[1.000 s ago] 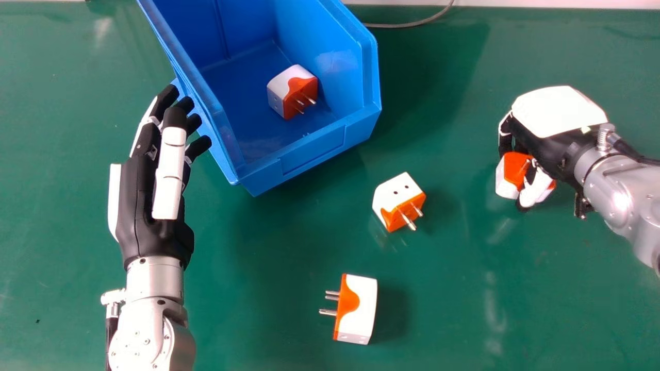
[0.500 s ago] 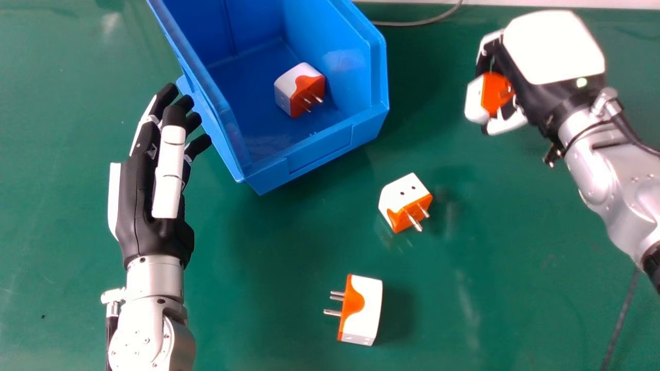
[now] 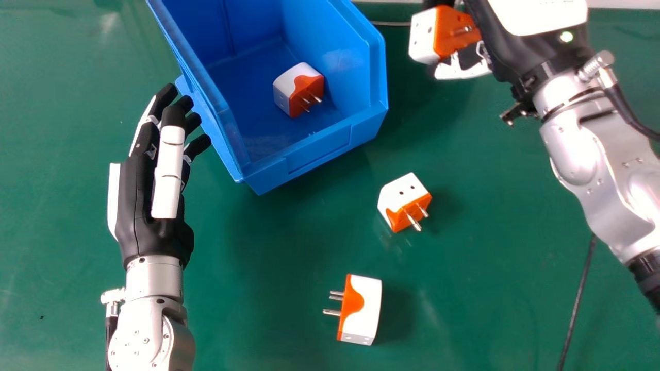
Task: Pick all objects and put in blue box
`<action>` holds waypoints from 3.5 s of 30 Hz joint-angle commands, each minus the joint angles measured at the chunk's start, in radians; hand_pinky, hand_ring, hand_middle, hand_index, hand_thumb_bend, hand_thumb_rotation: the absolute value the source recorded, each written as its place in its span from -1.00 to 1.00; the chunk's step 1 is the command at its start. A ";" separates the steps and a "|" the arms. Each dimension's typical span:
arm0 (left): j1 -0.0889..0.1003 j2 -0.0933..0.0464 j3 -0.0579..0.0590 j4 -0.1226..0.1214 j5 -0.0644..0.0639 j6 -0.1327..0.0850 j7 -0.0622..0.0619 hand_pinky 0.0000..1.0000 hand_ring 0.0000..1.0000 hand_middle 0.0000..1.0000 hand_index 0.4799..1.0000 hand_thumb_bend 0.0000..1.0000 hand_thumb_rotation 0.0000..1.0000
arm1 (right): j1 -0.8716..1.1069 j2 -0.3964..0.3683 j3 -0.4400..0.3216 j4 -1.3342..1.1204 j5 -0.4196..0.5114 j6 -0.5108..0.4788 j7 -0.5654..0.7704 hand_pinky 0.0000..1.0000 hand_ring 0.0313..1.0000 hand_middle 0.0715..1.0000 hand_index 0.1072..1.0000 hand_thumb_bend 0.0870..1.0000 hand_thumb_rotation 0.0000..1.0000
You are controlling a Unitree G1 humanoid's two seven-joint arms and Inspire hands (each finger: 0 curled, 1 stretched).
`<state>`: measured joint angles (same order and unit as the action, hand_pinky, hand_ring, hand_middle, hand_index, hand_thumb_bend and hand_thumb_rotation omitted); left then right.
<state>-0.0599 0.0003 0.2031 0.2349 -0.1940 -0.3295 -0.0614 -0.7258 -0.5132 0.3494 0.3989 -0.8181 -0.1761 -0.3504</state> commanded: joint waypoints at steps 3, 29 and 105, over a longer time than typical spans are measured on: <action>-0.009 0.000 -0.002 -0.002 -0.002 -0.025 -0.007 0.63 0.73 0.75 0.50 0.38 0.50 | -0.105 0.024 0.001 0.033 -0.033 -0.106 -0.136 -0.42 -0.20 -0.05 -0.11 -0.05 -1.00; 0.023 -0.008 -0.014 -0.054 0.026 -0.004 0.019 0.62 0.73 0.74 0.49 0.39 0.50 | -0.452 0.391 0.466 0.837 -0.356 -0.236 -0.508 -0.30 -0.19 -0.07 -0.09 -0.07 -1.00; -0.003 0.020 0.008 -0.010 0.012 -0.023 -0.015 0.60 0.71 0.73 0.46 0.40 0.52 | 0.444 -0.020 0.009 -0.467 0.128 0.023 0.211 0.53 0.71 0.72 0.70 0.72 -0.22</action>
<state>-0.0546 0.0122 0.2097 0.2256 -0.1769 -0.3254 -0.0677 -0.2951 -0.5077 0.3797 -0.0019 -0.7070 -0.1585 -0.2020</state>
